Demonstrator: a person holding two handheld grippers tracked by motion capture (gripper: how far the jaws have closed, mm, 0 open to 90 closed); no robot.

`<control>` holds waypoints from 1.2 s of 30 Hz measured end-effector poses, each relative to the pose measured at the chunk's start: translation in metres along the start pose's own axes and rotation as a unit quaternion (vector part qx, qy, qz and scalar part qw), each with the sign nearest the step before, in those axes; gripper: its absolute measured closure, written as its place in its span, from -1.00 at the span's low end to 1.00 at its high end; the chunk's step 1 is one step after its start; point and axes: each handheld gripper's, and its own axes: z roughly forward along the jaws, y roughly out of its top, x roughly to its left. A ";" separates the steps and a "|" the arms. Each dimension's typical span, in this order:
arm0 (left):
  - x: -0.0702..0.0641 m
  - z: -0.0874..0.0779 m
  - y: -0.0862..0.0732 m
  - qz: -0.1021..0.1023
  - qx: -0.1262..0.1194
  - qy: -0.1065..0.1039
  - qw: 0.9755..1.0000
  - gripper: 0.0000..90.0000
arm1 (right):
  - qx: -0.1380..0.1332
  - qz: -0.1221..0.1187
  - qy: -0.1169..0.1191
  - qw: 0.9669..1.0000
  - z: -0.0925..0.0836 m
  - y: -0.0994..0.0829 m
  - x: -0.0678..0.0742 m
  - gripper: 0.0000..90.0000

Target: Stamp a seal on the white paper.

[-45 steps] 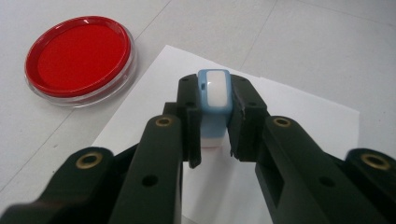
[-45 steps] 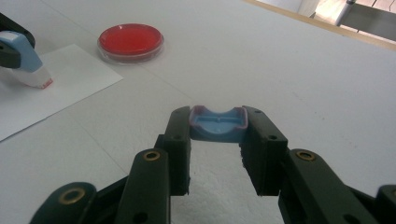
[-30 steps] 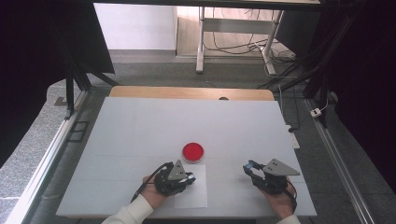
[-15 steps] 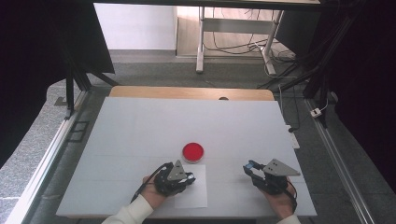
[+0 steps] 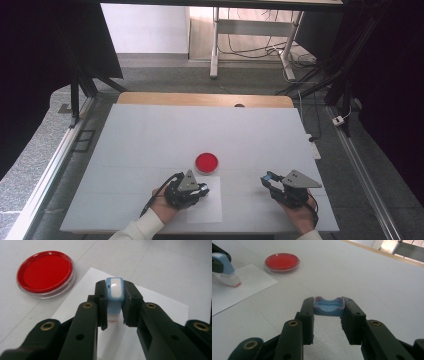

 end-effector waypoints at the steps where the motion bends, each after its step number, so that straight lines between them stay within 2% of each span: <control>1: 0.001 -0.001 0.001 -0.007 -0.007 -0.003 1.000 0.68 | 0.000 0.001 0.000 1.000 0.000 0.000 0.000 0.41; 5: 0.005 -0.010 0.004 -0.024 -0.032 -0.013 0.999 0.68 | -0.001 -0.001 0.000 1.000 0.000 0.000 -0.001 0.41; 8: 0.010 -0.018 0.006 -0.040 -0.053 -0.022 0.998 0.68 | -0.001 0.000 0.000 1.000 0.000 0.000 -0.001 0.41; 11: 0.015 -0.026 0.007 -0.056 -0.073 -0.025 0.995 0.68 | -0.001 -0.001 0.000 1.000 0.000 0.000 -0.001 0.41; 15: 0.022 -0.032 0.007 -0.070 -0.085 -0.023 0.994 0.67 | 0.001 0.001 -0.001 1.000 0.000 0.000 -0.001 0.41; 20: 0.027 -0.038 0.007 -0.078 -0.095 -0.023 0.992 0.67 | 0.001 0.001 0.001 1.000 0.001 0.000 0.000 0.41; 29: 0.039 -0.048 0.006 -0.099 -0.118 -0.024 0.988 0.67 | 0.002 -0.001 0.000 1.000 0.001 -0.001 -0.001 0.41; 36: 0.045 -0.055 0.011 -0.099 -0.134 -0.023 0.986 0.67 | 0.005 -0.001 -0.001 1.000 0.003 -0.001 -0.001 0.41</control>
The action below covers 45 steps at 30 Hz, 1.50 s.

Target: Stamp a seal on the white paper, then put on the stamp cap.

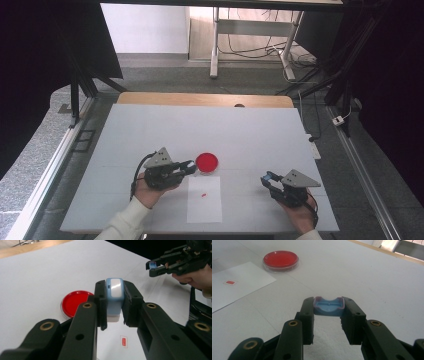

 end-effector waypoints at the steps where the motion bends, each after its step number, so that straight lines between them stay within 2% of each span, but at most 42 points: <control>1: 0.000 -0.001 0.001 0.000 -0.003 -0.001 1.000 0.67 | 0.001 -0.001 -0.001 1.000 0.000 0.000 0.000 0.41; 9: 0.000 0.001 0.012 0.006 -0.011 -0.003 1.000 0.67 | 0.000 0.000 0.001 1.000 0.001 0.000 0.001 0.41; 27: 0.002 -0.002 0.014 0.003 -0.013 -0.006 1.000 0.67 | 0.000 -0.002 0.001 1.000 0.001 0.000 0.002 0.41; 45: -0.001 0.000 0.014 0.002 -0.014 -0.014 1.000 0.66 | -0.006 -0.002 0.015 1.000 0.006 0.006 0.013 0.41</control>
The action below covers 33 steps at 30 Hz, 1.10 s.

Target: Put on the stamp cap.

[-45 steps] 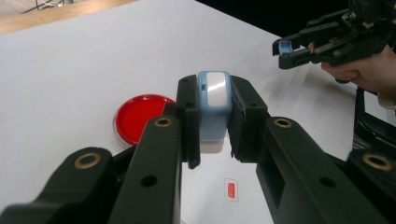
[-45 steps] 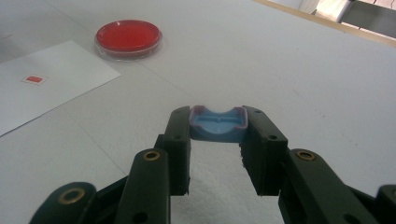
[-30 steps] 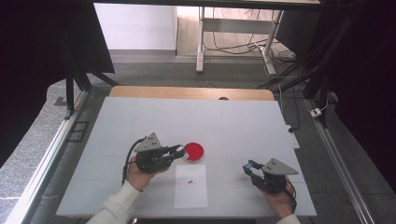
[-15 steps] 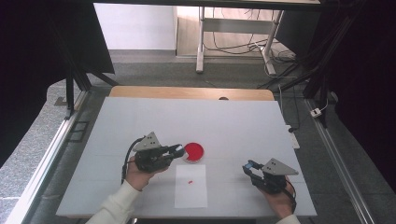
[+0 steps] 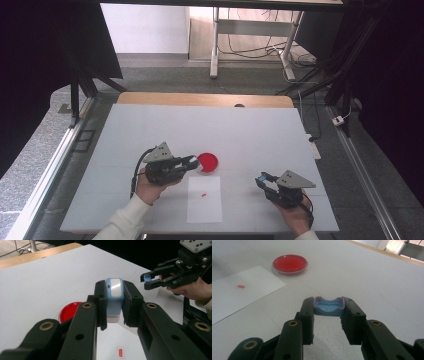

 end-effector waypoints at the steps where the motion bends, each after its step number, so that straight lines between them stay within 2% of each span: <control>1: 0.000 0.000 0.000 -0.001 0.000 -0.001 1.000 0.66 | 0.000 -0.002 0.001 1.000 0.001 0.000 0.001 0.41; 8: 0.000 0.001 -0.001 -0.001 0.002 -0.001 1.000 0.66 | -0.005 0.013 0.017 1.000 0.005 0.003 0.005 0.41; 29: -0.004 0.005 -0.001 0.001 0.005 -0.006 1.000 0.66 | -0.012 0.004 0.036 0.999 0.020 0.012 0.030 0.41; 33: -0.004 0.006 -0.001 0.001 0.005 -0.007 1.000 0.66 | -0.017 0.018 0.047 0.999 0.023 0.014 0.034 0.40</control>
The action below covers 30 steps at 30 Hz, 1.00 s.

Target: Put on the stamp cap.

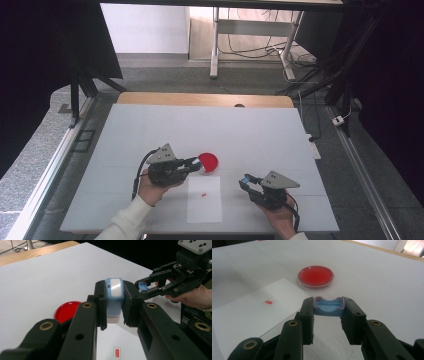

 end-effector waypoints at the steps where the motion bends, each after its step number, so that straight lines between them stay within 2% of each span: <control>1: 0.000 0.000 0.000 0.000 0.000 -0.001 1.000 0.66 | -0.001 -0.003 0.001 1.000 0.001 0.000 0.001 0.40; 30: -0.003 0.003 0.000 -0.001 0.001 -0.010 1.000 0.66 | -0.004 -0.019 0.021 1.000 0.017 0.008 0.024 0.40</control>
